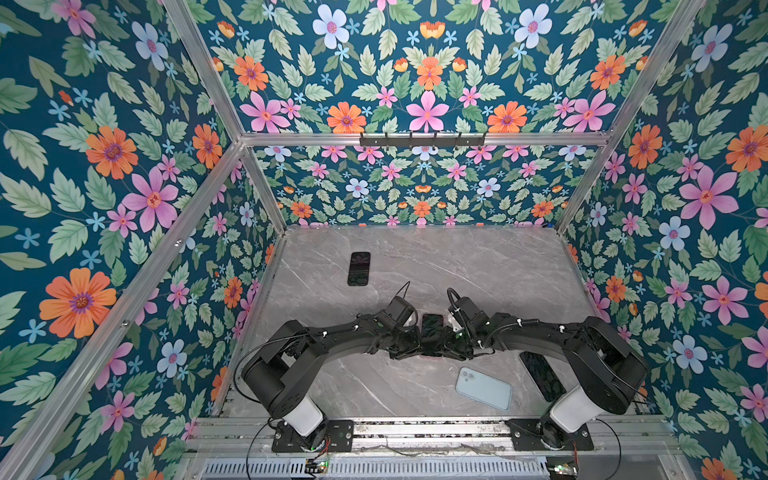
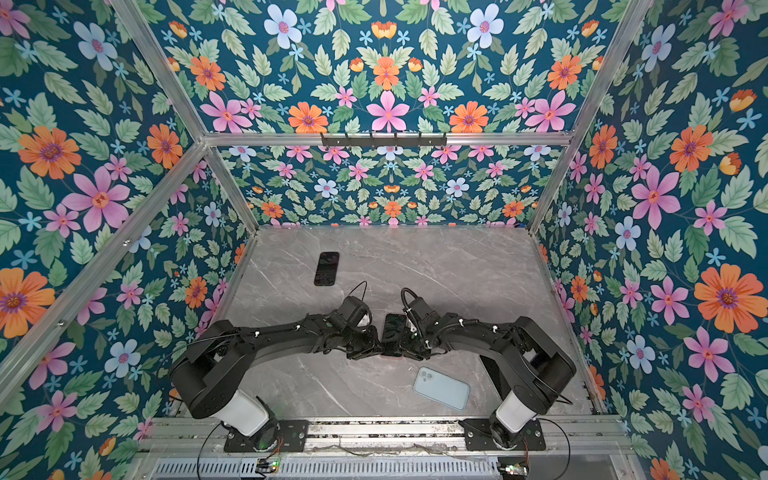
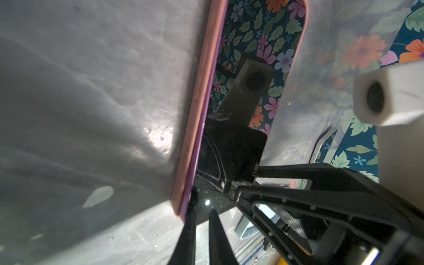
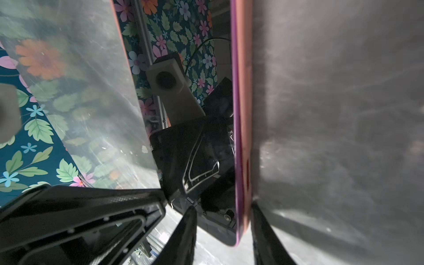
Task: Put the phone into the phone case
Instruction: 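Hold the cased phone upright with both grippers and press the case on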
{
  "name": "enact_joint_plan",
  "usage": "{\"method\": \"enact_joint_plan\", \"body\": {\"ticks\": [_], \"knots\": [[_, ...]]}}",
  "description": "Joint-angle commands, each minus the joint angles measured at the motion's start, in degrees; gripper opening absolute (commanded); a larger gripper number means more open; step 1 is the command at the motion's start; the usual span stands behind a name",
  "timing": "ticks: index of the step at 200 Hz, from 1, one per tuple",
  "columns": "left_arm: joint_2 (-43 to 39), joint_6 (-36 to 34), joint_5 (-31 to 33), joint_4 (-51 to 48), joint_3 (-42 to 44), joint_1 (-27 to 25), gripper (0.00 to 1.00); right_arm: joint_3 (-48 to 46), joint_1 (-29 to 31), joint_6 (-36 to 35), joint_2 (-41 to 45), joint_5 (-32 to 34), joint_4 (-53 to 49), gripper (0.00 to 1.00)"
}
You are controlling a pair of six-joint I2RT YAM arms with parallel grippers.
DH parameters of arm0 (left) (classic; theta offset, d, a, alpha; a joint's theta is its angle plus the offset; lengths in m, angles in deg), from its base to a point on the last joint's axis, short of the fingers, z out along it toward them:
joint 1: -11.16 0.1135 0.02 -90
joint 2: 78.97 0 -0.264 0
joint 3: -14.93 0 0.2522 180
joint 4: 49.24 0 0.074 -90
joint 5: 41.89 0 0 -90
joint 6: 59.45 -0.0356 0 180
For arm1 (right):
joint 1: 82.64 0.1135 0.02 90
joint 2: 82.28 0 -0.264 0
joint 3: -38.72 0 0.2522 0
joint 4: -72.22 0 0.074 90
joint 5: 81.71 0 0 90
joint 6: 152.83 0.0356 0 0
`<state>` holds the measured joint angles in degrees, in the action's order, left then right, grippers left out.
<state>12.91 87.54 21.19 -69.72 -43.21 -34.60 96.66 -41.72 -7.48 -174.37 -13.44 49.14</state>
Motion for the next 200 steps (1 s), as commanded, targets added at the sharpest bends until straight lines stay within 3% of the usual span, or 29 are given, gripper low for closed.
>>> {"method": "enact_joint_plan", "body": {"ticks": [1, 113, 200], "knots": [[-0.1, -0.9, 0.7, -1.0, 0.2, 0.1, 0.15, 0.3, 0.1, 1.1, -0.1, -0.6, 0.8, 0.39], [-0.8, -1.8, 2.1, -3.2, -0.1, 0.0, 0.19, 0.7, 0.1, 0.6, 0.1, -0.5, 0.2, 0.39], [0.5, -1.9, 1.7, -2.3, -0.3, -0.2, 0.11, 0.7, 0.2, 0.8, -0.4, -1.0, 0.8, 0.39]]}}
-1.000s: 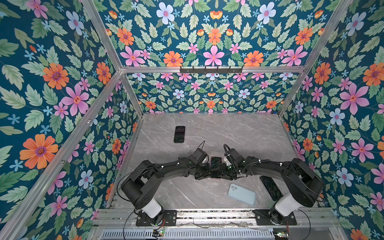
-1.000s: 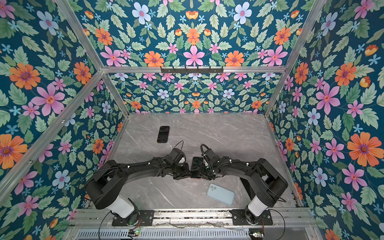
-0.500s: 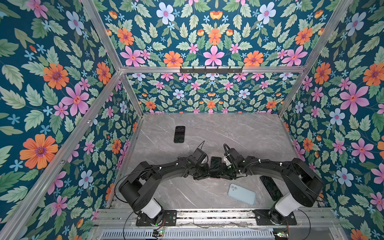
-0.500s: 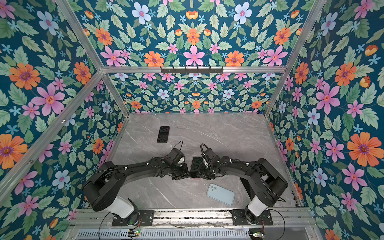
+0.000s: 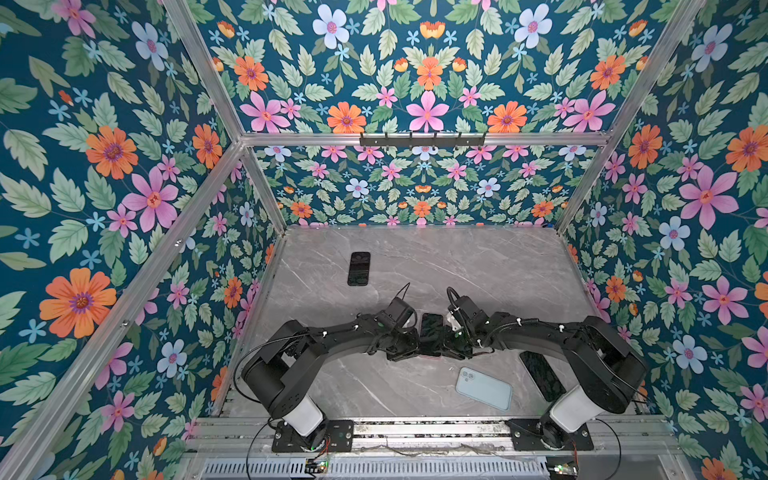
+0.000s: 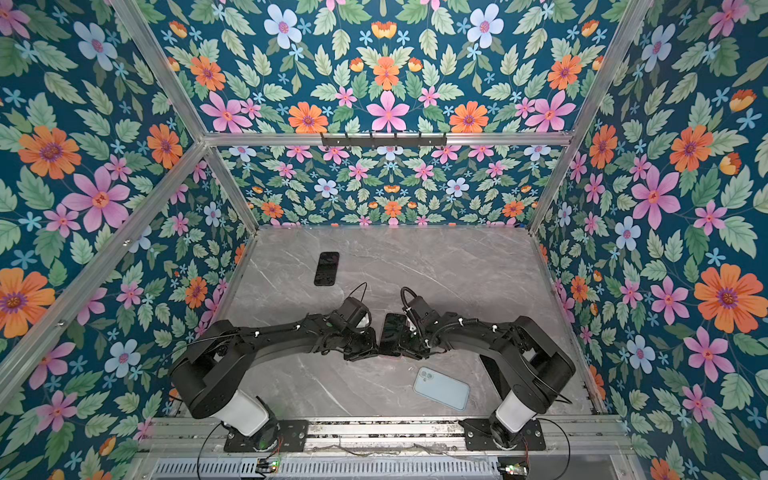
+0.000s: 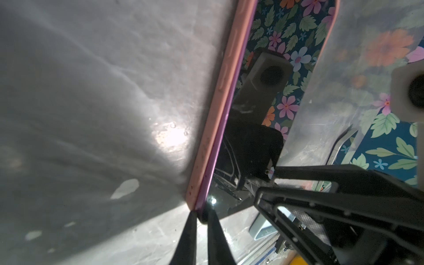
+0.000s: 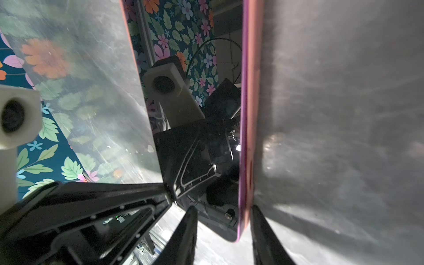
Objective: Put the phone into the phone case
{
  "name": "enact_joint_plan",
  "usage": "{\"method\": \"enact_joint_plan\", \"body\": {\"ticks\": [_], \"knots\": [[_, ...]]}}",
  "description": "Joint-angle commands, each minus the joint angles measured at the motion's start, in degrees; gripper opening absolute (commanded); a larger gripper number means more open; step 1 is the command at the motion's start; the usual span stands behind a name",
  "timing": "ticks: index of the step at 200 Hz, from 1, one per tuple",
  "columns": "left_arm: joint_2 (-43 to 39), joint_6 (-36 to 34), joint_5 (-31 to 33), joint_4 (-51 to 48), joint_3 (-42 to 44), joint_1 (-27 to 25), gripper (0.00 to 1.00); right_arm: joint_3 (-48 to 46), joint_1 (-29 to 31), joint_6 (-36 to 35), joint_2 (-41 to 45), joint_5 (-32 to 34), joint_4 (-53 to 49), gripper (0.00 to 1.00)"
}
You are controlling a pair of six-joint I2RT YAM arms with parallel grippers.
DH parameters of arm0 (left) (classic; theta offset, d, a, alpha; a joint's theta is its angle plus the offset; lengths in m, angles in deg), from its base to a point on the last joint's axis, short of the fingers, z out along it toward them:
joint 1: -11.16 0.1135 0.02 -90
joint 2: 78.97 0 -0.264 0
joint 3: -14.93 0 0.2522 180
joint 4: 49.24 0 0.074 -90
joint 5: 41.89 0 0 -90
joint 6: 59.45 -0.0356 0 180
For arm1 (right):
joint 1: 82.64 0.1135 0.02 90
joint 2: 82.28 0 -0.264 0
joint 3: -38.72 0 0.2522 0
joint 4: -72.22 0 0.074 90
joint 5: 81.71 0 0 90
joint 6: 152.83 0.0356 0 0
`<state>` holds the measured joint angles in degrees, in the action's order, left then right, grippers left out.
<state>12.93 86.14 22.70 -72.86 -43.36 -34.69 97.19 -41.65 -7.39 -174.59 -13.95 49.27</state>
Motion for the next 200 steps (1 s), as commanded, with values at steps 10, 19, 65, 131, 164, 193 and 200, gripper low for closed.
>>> {"method": "enact_joint_plan", "body": {"ticks": [10, 19, 65, 131, 164, 193, 200], "knots": [[0.5, -0.5, 0.1, 0.8, -0.1, -0.1, 0.10, 0.2, 0.1, 0.7, -0.1, -0.5, 0.7, 0.38], [0.6, -0.5, 0.1, 1.1, -0.1, -0.1, 0.10, 0.2, 0.2, 0.8, -0.1, -0.6, 0.8, 0.38], [1.3, -0.2, -0.1, 1.9, 0.6, -0.2, 0.09, 0.4, 0.5, 0.8, -0.8, -0.8, 1.1, 0.38], [1.3, -0.2, 0.1, 2.0, 1.4, -0.3, 0.08, 0.7, 0.8, 0.7, -1.6, -1.1, 1.2, 0.37], [-0.4, -4.7, 5.0, -8.1, -4.6, -0.7, 0.14, 2.2, -1.0, -1.7, 1.4, 0.2, -4.9, 0.36], [-1.8, -7.6, 7.2, -13.2, -8.4, -0.6, 0.27, 1.7, -1.6, -2.3, 5.9, 2.8, -9.3, 0.37], [-1.7, -7.8, 7.2, -13.1, -8.4, -0.4, 0.29, 1.7, -1.7, -1.9, 6.4, 2.5, -9.7, 0.37]]}}
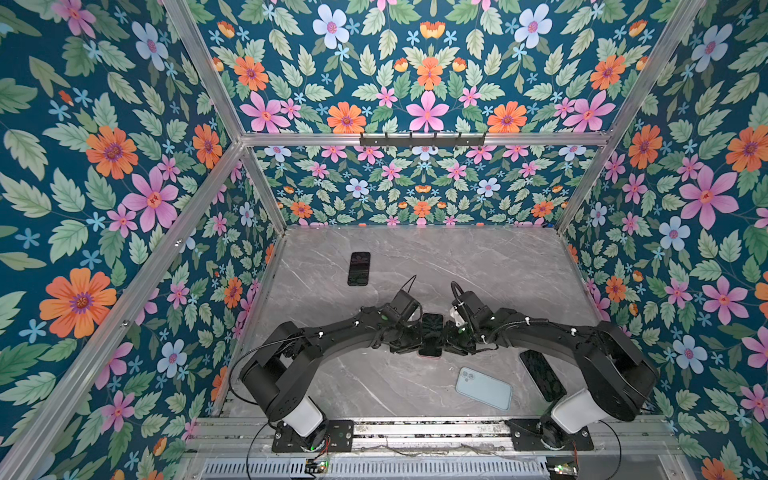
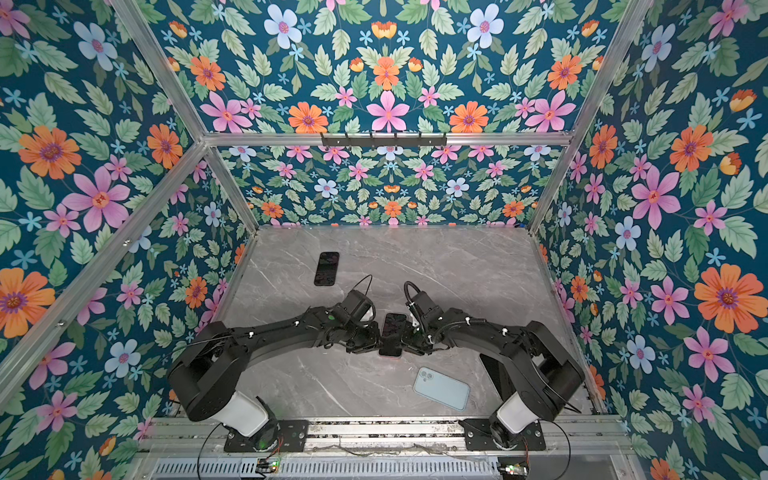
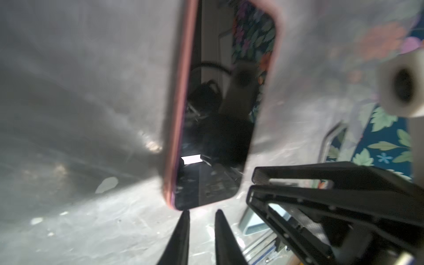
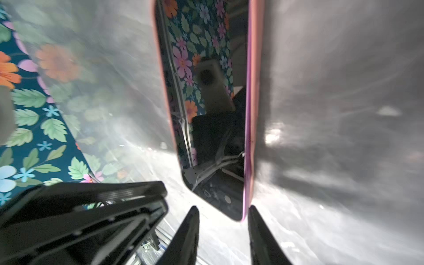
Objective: Put the phone into the phone case
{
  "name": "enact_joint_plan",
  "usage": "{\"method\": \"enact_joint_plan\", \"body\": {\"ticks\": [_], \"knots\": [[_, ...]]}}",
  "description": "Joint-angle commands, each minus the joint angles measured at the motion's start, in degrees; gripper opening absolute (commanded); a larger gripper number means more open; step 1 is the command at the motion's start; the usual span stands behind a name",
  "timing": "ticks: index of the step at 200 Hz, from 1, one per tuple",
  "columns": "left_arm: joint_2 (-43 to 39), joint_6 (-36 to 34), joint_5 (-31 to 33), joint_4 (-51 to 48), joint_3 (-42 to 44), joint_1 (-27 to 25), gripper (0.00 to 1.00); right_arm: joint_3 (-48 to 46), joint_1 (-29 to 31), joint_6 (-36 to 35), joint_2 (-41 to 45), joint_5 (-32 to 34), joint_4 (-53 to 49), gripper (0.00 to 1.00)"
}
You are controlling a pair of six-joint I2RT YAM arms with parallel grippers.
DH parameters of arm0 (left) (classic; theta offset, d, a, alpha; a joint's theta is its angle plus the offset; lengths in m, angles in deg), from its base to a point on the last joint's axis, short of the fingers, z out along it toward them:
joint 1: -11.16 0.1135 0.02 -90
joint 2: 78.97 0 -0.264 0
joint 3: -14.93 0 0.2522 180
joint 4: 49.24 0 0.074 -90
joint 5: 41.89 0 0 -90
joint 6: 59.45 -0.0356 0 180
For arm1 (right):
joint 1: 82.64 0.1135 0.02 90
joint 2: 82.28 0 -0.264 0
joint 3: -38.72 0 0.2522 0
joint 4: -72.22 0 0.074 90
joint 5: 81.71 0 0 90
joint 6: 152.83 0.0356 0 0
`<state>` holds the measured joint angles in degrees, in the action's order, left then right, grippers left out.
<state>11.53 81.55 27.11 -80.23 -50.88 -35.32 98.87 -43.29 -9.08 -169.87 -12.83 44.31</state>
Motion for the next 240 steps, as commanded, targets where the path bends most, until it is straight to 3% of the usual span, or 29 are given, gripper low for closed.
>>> {"method": "enact_joint_plan", "body": {"ticks": [1, 76, 146, 184, 205, 240], "knots": [[-0.3, -3.3, 2.7, -5.7, -0.8, 0.3, 0.29, 0.0, -0.1, -0.2, 1.7, 1.4, -4.8, 0.37], [1.6, -2.8, -3.1, 2.9, 3.8, 0.9, 0.34, 0.4, 0.9, 1.4, 3.9, 0.4, -6.8, 0.37], [3.4, -2.7, -4.2, 6.0, 6.2, 0.9, 0.15, 0.6, 2.8, 2.1, 2.1, 0.6, -5.5, 0.35], [3.9, -3.8, -3.8, 5.0, 5.1, 1.0, 0.11, 0.8, 3.5, 2.6, 0.9, 0.6, -4.7, 0.33], [2.7, -4.1, -3.3, 4.3, 4.5, 1.1, 0.12, 0.9, 3.9, 2.7, -0.2, 1.1, -4.2, 0.30], [0.0, -3.8, -3.0, 5.3, 5.0, 2.7, 0.26, 4.3, 5.2, 0.8, -3.1, 4.2, -7.6, 0.26]]}}
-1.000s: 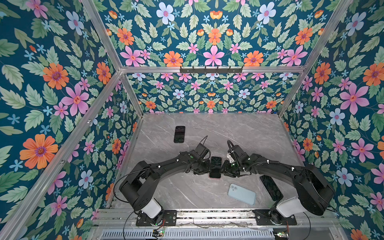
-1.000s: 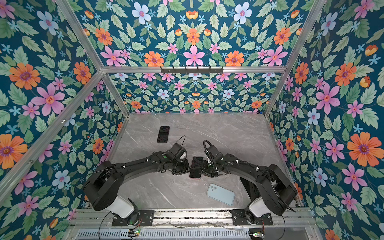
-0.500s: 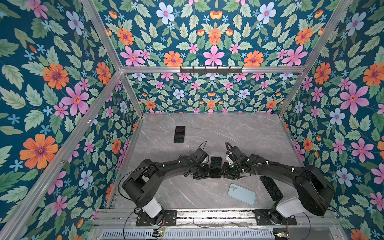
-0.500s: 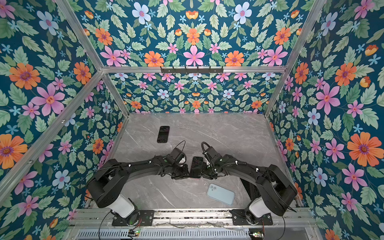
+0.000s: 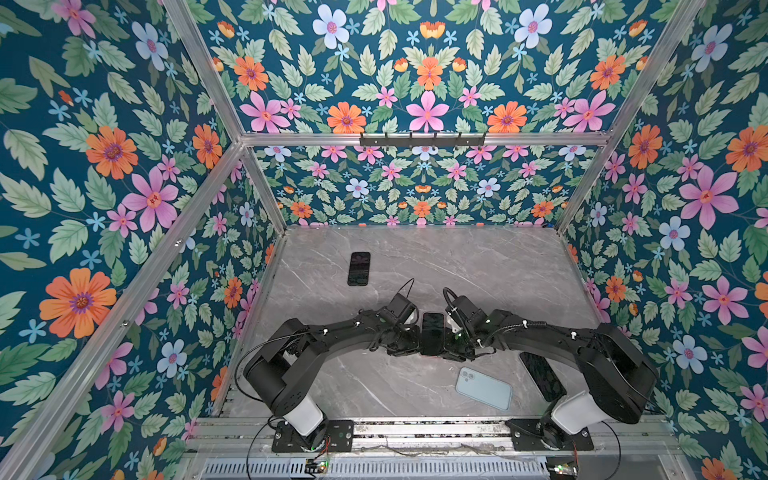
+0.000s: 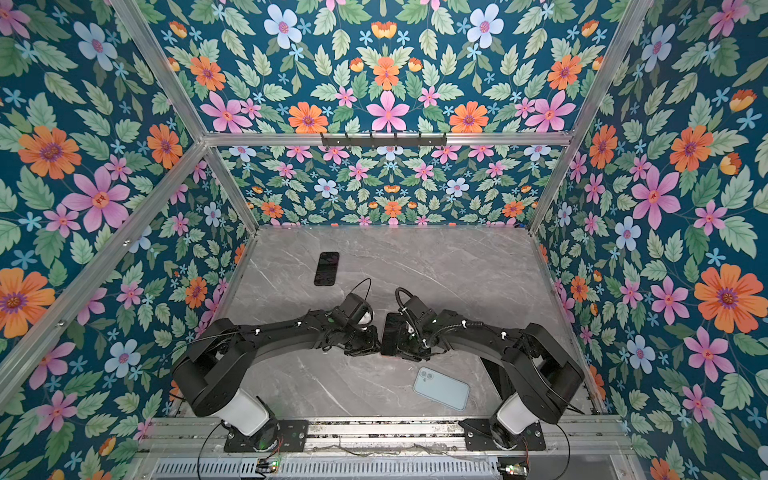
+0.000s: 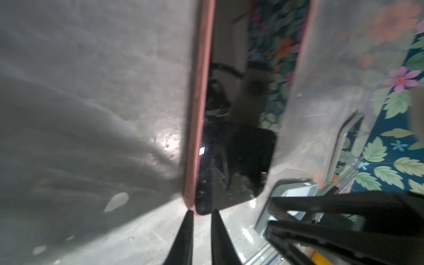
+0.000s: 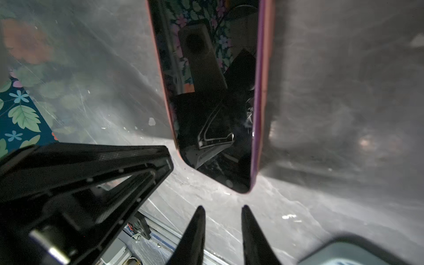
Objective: Put the phone into the phone case
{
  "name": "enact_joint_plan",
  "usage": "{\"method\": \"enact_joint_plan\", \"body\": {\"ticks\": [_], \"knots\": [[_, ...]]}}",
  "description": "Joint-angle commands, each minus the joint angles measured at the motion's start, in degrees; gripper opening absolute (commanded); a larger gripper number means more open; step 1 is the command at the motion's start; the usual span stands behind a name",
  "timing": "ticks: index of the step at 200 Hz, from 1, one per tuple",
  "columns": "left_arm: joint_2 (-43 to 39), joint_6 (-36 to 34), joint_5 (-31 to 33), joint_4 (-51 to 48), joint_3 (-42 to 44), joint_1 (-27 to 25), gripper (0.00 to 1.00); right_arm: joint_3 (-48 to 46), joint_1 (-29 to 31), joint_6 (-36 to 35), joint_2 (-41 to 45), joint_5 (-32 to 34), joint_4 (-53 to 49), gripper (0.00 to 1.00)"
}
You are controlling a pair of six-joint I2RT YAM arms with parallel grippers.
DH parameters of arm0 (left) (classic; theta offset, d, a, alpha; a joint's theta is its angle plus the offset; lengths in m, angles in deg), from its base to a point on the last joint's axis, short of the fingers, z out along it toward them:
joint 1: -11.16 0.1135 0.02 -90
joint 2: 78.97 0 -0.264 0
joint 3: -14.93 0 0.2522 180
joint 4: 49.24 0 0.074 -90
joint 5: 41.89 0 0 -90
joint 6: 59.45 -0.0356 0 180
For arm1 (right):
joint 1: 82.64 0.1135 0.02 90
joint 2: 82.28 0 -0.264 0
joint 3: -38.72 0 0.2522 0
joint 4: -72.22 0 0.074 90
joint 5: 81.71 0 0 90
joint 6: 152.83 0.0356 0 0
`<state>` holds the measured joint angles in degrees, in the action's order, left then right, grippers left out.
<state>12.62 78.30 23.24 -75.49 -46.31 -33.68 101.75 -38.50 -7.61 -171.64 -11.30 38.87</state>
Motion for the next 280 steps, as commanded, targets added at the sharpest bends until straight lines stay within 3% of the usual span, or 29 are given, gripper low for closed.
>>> {"method": "enact_joint_plan", "body": {"ticks": [1, 42, 280], "knots": [[-1.1, -0.5, 0.8, 0.7, 0.5, 1.1, 0.26, 1.4, 0.4, -0.8, -1.4, 2.7, -2.2, 0.26], [-0.2, 1.6, -2.9, 7.1, 3.5, 2.2, 0.35, 2.3, 0.4, -1.8, -0.2, 6.4, -6.6, 0.23], [3.3, 6.9, -8.0, 19.5, 8.0, 0.9, 0.33, 4.3, 1.4, -1.6, -7.4, 3.1, -3.3, 0.14]]}}
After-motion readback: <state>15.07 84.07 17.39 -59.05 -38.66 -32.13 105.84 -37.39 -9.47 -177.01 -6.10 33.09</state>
